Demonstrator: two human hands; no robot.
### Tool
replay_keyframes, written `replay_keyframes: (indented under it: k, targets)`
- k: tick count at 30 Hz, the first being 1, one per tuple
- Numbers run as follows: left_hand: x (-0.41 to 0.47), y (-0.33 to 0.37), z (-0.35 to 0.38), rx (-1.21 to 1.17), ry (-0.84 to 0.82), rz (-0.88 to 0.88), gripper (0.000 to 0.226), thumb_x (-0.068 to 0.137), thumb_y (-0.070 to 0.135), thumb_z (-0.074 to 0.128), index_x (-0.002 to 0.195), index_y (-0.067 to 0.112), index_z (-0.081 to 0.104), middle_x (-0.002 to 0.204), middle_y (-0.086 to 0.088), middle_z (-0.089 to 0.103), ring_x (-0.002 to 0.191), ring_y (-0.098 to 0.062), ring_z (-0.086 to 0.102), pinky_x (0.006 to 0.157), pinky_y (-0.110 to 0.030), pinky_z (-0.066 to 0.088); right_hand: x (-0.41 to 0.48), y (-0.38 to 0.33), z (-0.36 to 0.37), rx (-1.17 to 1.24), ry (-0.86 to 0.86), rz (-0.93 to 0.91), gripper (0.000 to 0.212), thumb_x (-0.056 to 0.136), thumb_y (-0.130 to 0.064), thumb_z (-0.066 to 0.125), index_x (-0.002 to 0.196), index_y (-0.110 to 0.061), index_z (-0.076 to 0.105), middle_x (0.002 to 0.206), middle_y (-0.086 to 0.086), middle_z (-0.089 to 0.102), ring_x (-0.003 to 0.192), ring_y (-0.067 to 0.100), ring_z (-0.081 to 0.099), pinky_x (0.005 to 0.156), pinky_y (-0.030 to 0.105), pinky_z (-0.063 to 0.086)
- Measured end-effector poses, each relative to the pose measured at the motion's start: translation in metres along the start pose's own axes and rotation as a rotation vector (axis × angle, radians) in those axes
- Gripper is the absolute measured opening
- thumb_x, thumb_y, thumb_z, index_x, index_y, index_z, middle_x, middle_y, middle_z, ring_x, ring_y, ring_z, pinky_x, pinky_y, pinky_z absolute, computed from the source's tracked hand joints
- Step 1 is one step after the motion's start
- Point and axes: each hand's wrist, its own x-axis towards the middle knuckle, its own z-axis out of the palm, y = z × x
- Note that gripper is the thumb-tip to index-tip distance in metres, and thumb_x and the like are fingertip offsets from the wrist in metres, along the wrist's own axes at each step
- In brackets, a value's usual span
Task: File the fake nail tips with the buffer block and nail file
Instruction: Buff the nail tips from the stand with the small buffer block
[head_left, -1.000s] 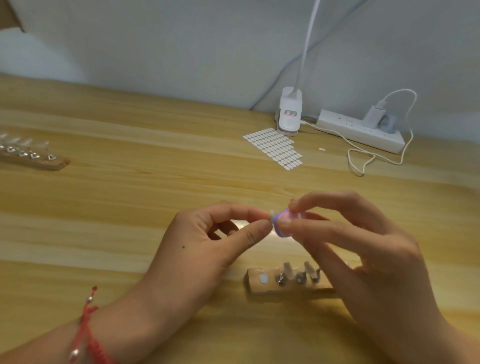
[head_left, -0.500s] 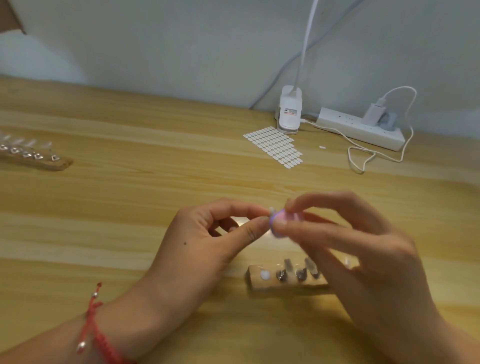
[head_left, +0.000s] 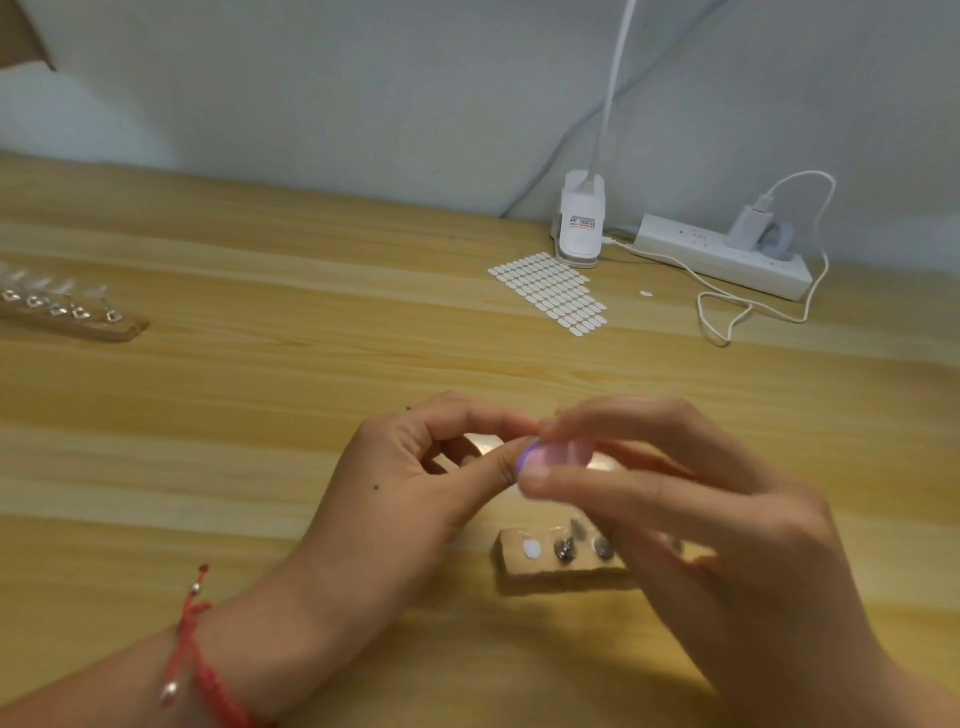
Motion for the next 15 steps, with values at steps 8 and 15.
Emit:
replay_keyframes:
  k: [8, 15]
  targets:
    - [0.001, -0.0026, 0.0, -0.002, -0.007, 0.027, 0.031, 0.053, 0.05, 0.071, 0.075, 0.029, 0.079, 0.083, 0.004, 0.071, 0.055, -0.001, 0.043, 0.051, -0.008, 0.034, -0.0007, -0.0003, 0.0006, 0.003, 0.002, 0.007, 0.028, 0.088, 0.0, 0.062, 0.104, -0.019, 0.074, 0.108, 0.005, 0.066, 0.103, 0.016, 0.067, 0.087, 0.027, 0.054]
    - [0.0004, -0.0038, 0.0004, -0.001, 0.002, -0.011, 0.033, 0.054, 0.052, 0.07, 0.078, 0.032, 0.079, 0.055, 0.011, 0.056, 0.048, -0.003, 0.037, 0.045, -0.009, 0.03, -0.001, 0.0, 0.0009, 0.01, -0.01, 0.017, 0.028, 0.087, 0.002, 0.063, 0.104, -0.017, 0.075, 0.108, 0.005, 0.066, 0.105, 0.018, 0.067, 0.086, 0.032, 0.055]
